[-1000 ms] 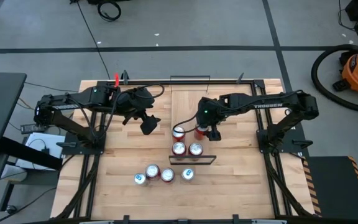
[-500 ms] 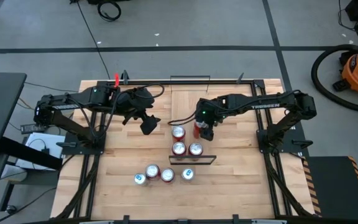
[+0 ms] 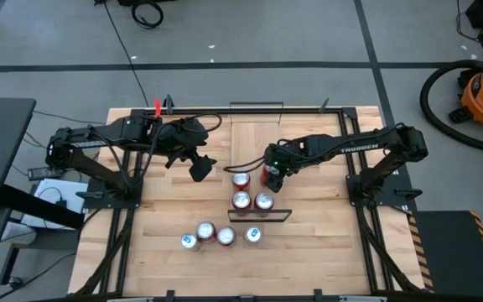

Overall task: Place canned beverage on shelf
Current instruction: Put the red soda can on the shelf aligned with the other red soda can

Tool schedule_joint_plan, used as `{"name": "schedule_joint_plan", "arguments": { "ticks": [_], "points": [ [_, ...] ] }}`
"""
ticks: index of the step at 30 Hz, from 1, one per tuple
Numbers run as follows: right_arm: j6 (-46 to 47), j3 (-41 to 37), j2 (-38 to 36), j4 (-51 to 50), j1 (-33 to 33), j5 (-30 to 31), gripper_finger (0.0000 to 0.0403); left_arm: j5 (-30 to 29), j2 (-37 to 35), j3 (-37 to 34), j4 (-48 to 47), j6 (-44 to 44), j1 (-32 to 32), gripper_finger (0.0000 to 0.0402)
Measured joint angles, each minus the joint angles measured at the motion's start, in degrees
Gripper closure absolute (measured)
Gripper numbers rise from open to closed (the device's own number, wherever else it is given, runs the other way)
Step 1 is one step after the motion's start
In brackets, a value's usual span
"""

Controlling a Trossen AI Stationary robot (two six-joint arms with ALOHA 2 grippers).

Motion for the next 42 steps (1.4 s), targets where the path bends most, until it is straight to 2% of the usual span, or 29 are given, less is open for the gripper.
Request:
{"name": "schedule_joint_plan", "arguments": {
  "ticks": [16,24,28,35,42],
  "points": [
    [-2.87,-0.09,0.03,0.13,1.82,-1.84,0.0035,-0.01,0.00,0.00,0.03,0.07,-0.01,0.0047],
    [-7.56,-0.09,-3.90,-1.65,1.52,-2.69,0.0034,-0.02,0.00,0.00,0.04,0.11,0.00,0.0047],
    [-16.42,-0.09,-5.37,-3.79,0.46,-5.17,0.0034,-0.02,0.00,0.00,0.04,0.26,0.00,0.0047],
    [-44.50,-0.09,-6.55,-3.29,0.13,-6.36,0.0034,-0.02,0.00,0.00,0.09,0.21,0.11,0.0047],
    [-53.83,-0.09,-6.38,-1.11,0.11,-8.21,0.0034,-0.02,0.00,0.00,0.09,-1.05,0.04,0.0047]
  ]
}}
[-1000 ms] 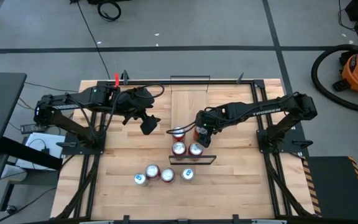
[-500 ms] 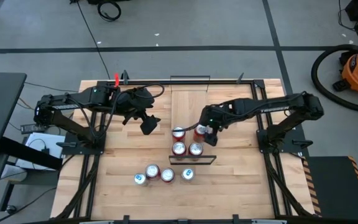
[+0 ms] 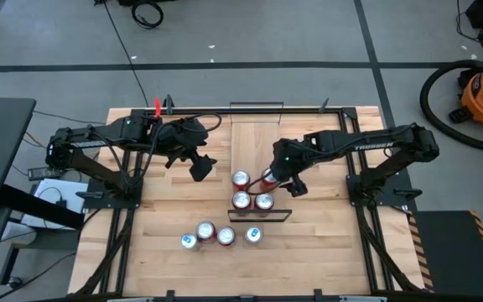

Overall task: Place canned beverage on shelf
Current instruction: Put the red soda can on the shelf aligned with the other red soda can

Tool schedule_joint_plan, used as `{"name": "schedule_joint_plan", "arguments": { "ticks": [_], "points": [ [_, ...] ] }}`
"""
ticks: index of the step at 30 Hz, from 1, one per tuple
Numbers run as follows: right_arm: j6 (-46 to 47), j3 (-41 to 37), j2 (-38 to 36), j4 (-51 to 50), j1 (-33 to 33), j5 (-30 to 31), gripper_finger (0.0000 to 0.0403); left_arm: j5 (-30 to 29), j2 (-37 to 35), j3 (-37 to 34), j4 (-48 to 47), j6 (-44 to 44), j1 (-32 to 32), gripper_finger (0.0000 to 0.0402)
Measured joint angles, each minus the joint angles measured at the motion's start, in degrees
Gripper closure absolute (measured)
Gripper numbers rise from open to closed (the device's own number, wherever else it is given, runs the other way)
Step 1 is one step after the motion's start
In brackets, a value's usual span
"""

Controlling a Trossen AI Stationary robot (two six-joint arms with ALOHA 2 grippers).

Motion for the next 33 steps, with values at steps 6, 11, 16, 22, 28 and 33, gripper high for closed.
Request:
{"name": "schedule_joint_plan", "arguments": {
  "ticks": [6,11,16,22,28,33],
  "points": [
    [-1.31,0.00,0.45,3.51,-0.70,0.85,0.0034,0.00,0.00,0.00,-0.01,0.00,0.00,0.0047],
    [0.74,0.00,0.45,3.32,-2.08,-1.01,0.0035,0.00,0.00,-0.02,-0.01,-0.02,0.00,0.0047],
    [6.31,0.00,0.45,3.55,-2.64,-0.54,0.0035,0.00,0.00,-0.02,-0.02,-0.02,0.00,0.0047],
    [14.18,0.00,0.45,3.42,-2.40,1.19,0.0039,0.02,0.00,-0.02,0.00,-0.39,0.00,0.0047],
    [16.97,-0.65,0.45,4.01,-2.16,-1.02,0.0056,0.02,0.00,-0.02,0.00,-0.46,0.00,0.0047],
    [17.41,-2.56,0.45,4.48,-2.16,-1.81,0.0057,0.01,0.00,-0.02,0.00,-0.44,0.00,0.0047]
  ]
}}
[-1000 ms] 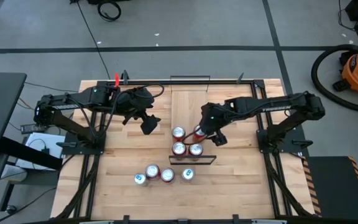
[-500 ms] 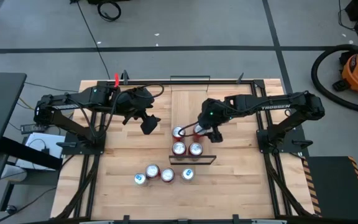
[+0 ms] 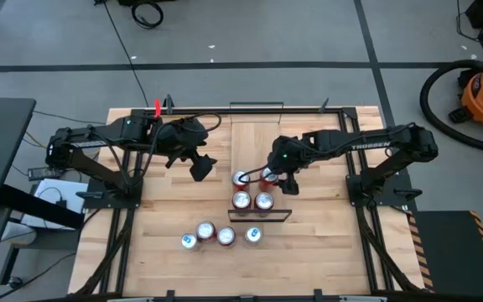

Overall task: Place canned beverage on shelf
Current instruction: Put the red soda can on the shelf aligned with the other red soda can

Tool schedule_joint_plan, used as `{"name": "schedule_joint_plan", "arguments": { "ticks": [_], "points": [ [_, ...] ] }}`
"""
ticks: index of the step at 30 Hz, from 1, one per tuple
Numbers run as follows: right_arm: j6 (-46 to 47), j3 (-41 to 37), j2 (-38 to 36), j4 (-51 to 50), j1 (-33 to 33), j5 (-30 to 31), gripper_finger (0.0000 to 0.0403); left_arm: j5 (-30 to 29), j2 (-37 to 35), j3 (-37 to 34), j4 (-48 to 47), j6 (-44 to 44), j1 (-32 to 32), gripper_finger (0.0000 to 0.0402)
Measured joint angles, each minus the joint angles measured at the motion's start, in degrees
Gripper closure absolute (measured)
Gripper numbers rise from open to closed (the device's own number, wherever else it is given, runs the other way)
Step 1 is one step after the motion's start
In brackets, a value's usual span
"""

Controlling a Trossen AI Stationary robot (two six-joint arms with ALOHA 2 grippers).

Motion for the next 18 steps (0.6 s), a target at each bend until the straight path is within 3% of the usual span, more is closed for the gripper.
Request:
{"name": "schedule_joint_plan", "arguments": {
  "ticks": [8,18],
  "points": [
    [9.92,-1.48,0.00,3.42,0.02,2.96,0.0084,0.00,0.00,0.00,-0.02,0.00,0.00,0.0047],
    [29.87,-1.53,-0.07,3.44,3.39,9.18,0.0104,0.01,0.02,0.00,-0.02,0.04,0.00,0.0047]
  ]
}}
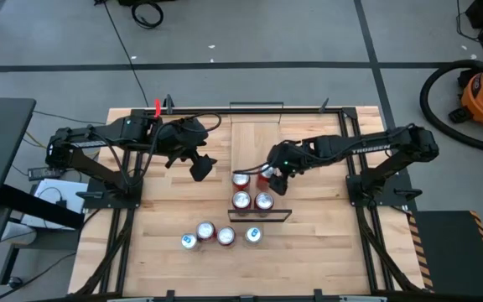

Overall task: Place canned beverage on shelf
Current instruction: Put the red soda can on the shelf aligned with the other red soda can

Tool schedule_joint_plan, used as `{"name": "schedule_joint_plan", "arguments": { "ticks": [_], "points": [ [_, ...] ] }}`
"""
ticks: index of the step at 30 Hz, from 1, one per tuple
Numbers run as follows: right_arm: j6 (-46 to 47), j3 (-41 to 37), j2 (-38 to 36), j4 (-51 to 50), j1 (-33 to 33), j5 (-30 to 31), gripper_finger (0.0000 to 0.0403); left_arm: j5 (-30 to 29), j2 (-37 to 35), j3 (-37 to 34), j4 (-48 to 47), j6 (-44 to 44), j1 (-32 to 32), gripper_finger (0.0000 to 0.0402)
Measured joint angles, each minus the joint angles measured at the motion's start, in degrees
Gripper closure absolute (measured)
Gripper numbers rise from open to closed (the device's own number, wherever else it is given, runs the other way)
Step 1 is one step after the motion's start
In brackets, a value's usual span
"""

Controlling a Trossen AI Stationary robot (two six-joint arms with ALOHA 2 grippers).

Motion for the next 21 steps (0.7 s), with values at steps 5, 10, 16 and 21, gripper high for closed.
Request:
{"name": "schedule_joint_plan", "arguments": {
  "ticks": [5,10,16,21],
  "points": [
    [1.13,-0.04,0.00,0.04,1.31,0.08,0.0096,0.00,0.00,0.00,-0.02,0.22,0.00,0.0047],
    [-3.20,-0.15,0.07,-1.79,0.92,-3.07,0.0066,0.00,0.00,0.00,-0.01,0.20,0.00,0.0047],
    [-12.80,2.73,0.09,-8.33,-0.61,-3.94,0.0025,0.00,0.00,0.00,-0.02,0.19,0.00,0.0047],
    [-34.14,4.11,-0.07,-7.29,-0.88,-3.79,0.0012,0.00,0.00,0.00,0.00,0.17,0.00,0.0047]
  ]
}}
